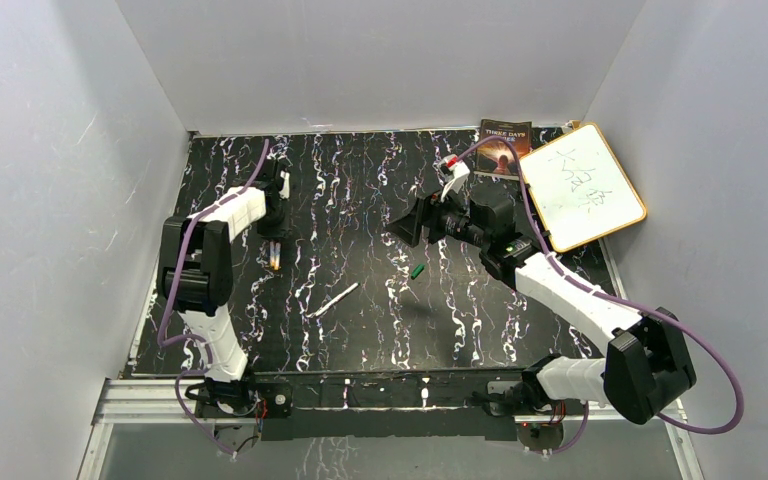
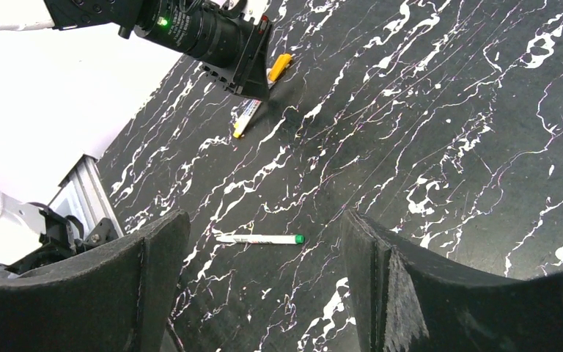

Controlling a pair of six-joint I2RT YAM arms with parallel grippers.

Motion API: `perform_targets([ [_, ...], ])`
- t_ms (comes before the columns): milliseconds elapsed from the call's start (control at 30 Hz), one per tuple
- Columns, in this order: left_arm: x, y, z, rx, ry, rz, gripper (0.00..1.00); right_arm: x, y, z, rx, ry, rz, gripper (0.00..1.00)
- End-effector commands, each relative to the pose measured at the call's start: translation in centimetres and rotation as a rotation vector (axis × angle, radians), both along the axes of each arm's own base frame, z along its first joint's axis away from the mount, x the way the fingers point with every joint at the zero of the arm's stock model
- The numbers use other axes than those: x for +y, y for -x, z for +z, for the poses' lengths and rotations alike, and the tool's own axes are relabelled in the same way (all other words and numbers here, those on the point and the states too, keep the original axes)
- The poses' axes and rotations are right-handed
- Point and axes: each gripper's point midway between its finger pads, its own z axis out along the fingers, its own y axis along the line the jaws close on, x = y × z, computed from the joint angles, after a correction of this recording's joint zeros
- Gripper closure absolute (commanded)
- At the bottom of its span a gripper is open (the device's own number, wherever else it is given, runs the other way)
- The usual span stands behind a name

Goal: Insert the pens into the pen caps

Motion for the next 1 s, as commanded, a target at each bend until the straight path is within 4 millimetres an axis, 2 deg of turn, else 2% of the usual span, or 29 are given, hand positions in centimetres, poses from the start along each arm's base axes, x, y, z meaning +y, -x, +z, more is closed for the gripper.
perform_targets([
  [0,1.1,0.3,-0.3,0.012,-0.045,0.007,1.0,0.2,-0.3,2.2,-0.069,-0.043,0.009,0.27],
  [133,1.2,0.1,-0.5,0.017,-0.047,0.014,0.97,0.2,-0.3,2.1,-0.069,-0.039,0.01,0.27],
  [267,1.3,-0.3,0.1,-0.003,-0.047,0.024,0.78,0.2,-0.4,1.8,-0.063,-0.037,0.011,0.27],
  [367,1.3,-0.5,0.5,-0.016,-0.047,0.027,0.7,0.3,-0.3,1.9,-0.065,-0.044,0.014,0.27],
  [467,1.0,-0.9,1.4,-0.047,-0.031,0.028,0.62,0.3,-0.3,1.7,-0.063,-0.041,0.012,0.27],
  [567,0.1,-1.8,3.3,-0.109,0.024,0.021,0.61,0.1,-0.4,1.4,-0.058,-0.035,0.003,0.27],
  [667,-1.5,-3.0,6.2,-0.199,0.095,-0.003,0.65,-0.1,-0.6,1.0,-0.05,-0.026,-0.011,0.29],
  [800,-4.6,-4.1,9.9,-0.285,0.194,-0.072,0.69,-0.4,-1.1,0.4,-0.035,-0.012,-0.04,0.31],
  [833,-5.6,-4.3,10.8,-0.308,0.215,-0.096,0.75,-0.6,-1.3,0.1,-0.026,-0.003,-0.052,0.32],
  [933,-8.4,-4.3,12.9,-0.36,0.255,-0.161,1.0,-1.7,-2.2,-1.5,0.01,0.055,-0.133,0.47],
  [967,-9.4,-4.3,13.4,-0.374,0.273,-0.18,1.0,-2.2,-2.4,-2.0,0.016,0.072,-0.158,0.51],
])
